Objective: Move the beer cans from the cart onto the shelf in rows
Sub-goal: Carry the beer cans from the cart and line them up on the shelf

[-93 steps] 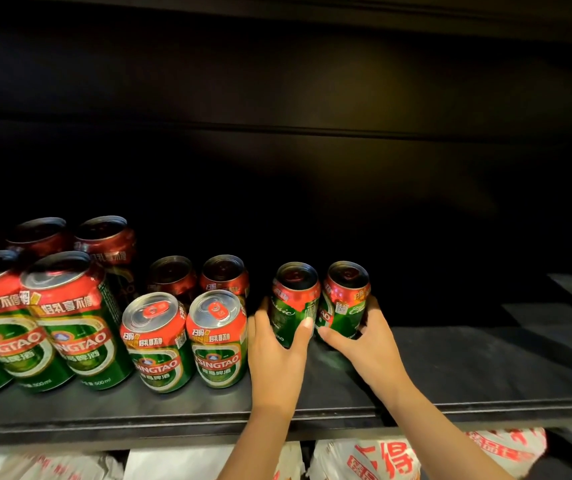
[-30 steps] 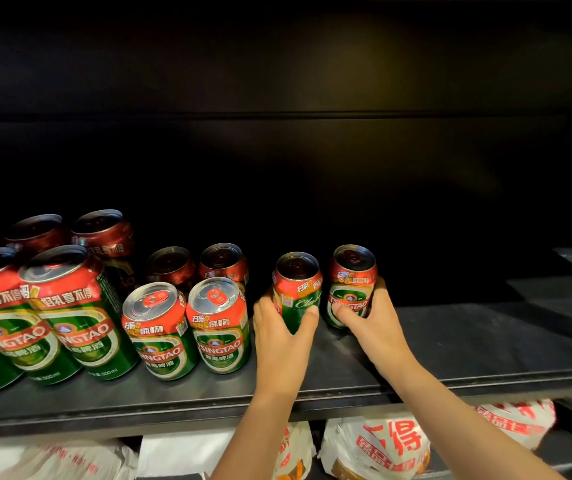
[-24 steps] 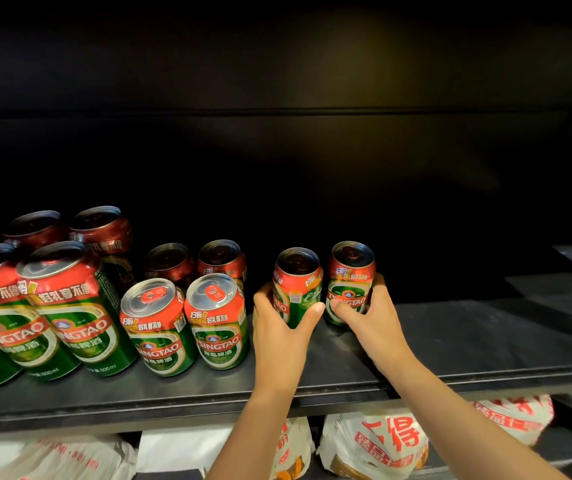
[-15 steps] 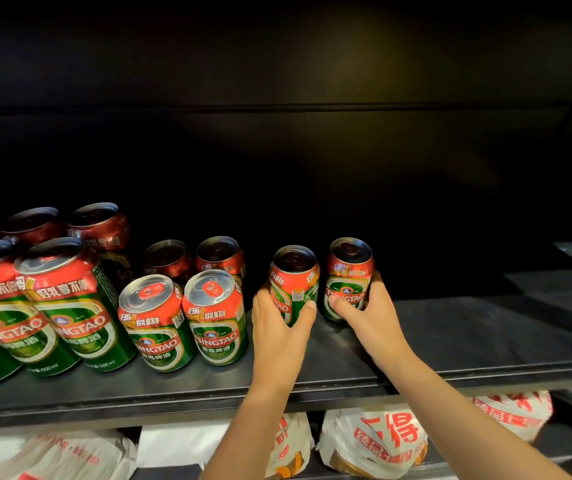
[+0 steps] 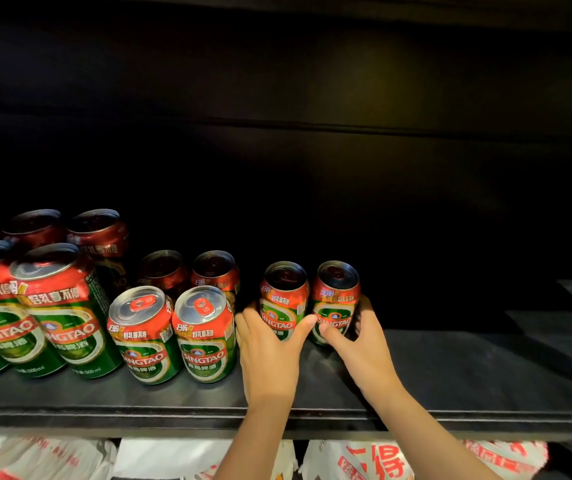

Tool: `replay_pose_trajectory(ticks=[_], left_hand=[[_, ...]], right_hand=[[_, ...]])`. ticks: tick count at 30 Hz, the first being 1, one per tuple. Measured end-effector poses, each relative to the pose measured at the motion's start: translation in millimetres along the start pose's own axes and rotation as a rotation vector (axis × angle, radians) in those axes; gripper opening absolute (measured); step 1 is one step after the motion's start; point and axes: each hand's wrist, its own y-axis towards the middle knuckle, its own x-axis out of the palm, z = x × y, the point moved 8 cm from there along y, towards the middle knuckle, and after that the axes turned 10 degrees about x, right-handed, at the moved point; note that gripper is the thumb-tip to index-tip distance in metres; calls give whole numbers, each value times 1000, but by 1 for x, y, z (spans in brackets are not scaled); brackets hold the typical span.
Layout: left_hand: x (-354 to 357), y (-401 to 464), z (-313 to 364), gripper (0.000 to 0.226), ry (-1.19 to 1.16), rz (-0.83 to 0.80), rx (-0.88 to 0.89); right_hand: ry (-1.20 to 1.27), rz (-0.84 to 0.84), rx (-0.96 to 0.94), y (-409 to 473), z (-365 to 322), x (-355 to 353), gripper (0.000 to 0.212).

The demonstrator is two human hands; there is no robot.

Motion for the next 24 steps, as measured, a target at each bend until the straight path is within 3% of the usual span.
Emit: replay_pose_trajectory(ticks=[8,15,24], left_hand=[[-2,-4,5,40,-85,-9,57],[-7,-7,8,37,-53,97,86],[-9,-17,7,68,227,170,25]], right_hand=[[15,-14,-21,1,-2,-2,52],[55,-46,-42,5,0,-1,59],[-36,-58,-68,5,0,1,52]])
